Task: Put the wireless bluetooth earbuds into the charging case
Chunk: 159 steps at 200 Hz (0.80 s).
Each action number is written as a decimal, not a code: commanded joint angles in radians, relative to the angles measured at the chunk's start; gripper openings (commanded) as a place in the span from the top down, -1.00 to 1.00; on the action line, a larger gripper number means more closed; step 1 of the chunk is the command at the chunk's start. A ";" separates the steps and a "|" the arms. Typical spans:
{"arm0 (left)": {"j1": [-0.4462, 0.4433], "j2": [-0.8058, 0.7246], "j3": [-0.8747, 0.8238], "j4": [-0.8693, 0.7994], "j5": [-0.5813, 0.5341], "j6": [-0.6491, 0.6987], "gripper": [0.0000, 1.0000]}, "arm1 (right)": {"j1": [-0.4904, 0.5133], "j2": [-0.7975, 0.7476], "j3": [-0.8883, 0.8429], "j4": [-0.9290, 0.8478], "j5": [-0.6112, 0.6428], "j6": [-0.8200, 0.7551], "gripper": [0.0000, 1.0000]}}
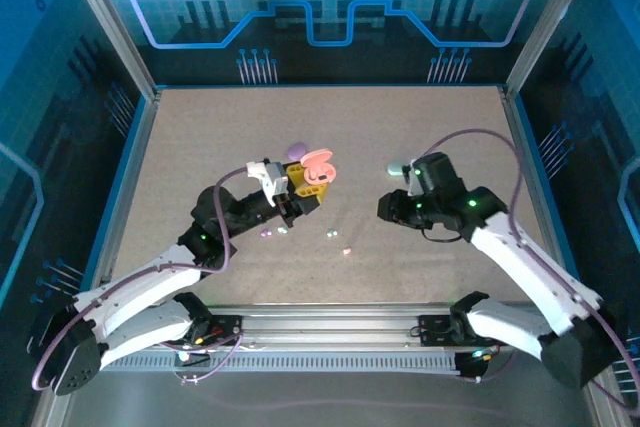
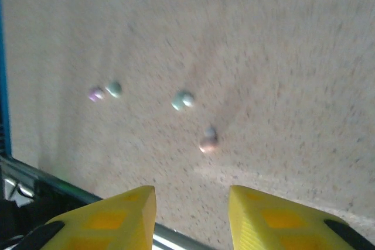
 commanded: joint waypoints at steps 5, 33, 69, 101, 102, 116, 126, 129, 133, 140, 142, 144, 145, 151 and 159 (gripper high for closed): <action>-0.006 -0.029 -0.008 -0.015 -0.024 0.012 0.36 | 0.053 0.113 -0.020 0.016 -0.056 0.006 0.21; -0.006 -0.042 -0.007 -0.020 -0.022 0.009 0.36 | 0.104 0.250 -0.020 0.039 -0.038 -0.005 0.19; -0.005 -0.055 -0.006 -0.023 -0.024 0.012 0.35 | 0.174 0.397 0.046 0.059 0.022 -0.079 0.20; -0.005 -0.072 -0.006 -0.033 -0.029 0.014 0.36 | 0.192 0.544 0.134 0.072 -0.002 -0.166 0.29; -0.005 -0.073 -0.006 -0.034 -0.030 0.015 0.36 | 0.192 0.549 0.137 0.070 -0.002 -0.168 0.29; -0.006 -0.081 -0.006 -0.044 -0.033 0.016 0.36 | 0.204 0.600 0.185 0.060 -0.009 -0.201 0.29; -0.006 -0.086 -0.007 -0.052 -0.034 0.017 0.36 | 0.210 0.632 0.213 0.054 -0.008 -0.219 0.29; -0.006 -0.087 -0.007 -0.053 -0.035 0.018 0.36 | 0.212 0.642 0.222 0.051 -0.007 -0.223 0.29; -0.005 -0.088 -0.009 -0.054 -0.038 0.018 0.36 | 0.215 0.652 0.233 0.048 -0.009 -0.226 0.29; -0.005 -0.089 -0.009 -0.055 -0.039 0.019 0.36 | 0.218 0.671 0.249 0.047 -0.016 -0.233 0.29; -0.005 -0.090 -0.009 -0.056 -0.038 0.020 0.36 | 0.219 0.678 0.253 0.047 -0.017 -0.235 0.29; -0.006 -0.090 -0.009 -0.056 -0.039 0.020 0.36 | 0.220 0.684 0.258 0.046 -0.018 -0.237 0.29; -0.006 -0.090 -0.009 -0.056 -0.039 0.019 0.36 | 0.220 0.687 0.259 0.045 -0.019 -0.237 0.29; -0.005 -0.091 -0.009 -0.057 -0.040 0.021 0.36 | 0.224 0.700 0.272 0.045 -0.024 -0.243 0.29; -0.005 -0.091 -0.010 -0.058 -0.041 0.022 0.36 | 0.228 0.718 0.288 0.042 -0.023 -0.248 0.29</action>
